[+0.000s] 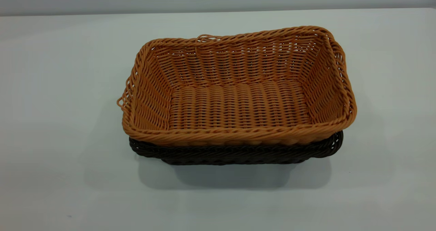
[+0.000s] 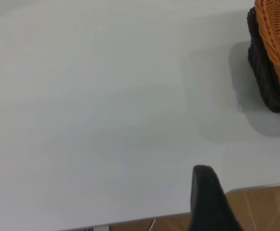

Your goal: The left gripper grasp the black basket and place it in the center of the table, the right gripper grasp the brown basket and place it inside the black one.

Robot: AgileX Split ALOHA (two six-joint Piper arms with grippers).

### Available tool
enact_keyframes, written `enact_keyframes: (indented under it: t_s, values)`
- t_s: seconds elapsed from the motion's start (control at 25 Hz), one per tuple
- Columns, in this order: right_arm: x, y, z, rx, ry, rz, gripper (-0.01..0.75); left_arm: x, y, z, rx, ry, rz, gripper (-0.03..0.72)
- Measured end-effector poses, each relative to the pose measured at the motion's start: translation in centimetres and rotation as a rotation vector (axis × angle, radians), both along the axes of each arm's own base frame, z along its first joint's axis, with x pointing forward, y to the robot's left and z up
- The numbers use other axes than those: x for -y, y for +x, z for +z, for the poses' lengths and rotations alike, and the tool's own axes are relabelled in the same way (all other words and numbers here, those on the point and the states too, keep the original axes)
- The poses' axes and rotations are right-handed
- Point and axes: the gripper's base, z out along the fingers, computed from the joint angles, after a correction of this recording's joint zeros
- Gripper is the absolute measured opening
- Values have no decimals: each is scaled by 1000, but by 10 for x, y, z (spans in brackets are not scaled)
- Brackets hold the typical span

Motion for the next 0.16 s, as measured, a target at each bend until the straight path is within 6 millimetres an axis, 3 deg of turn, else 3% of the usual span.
enact_keyframes:
  t_s: [0.16]
  values:
    - [0,0,0,0,0,0,544,0,0,0,0,0,0,369]
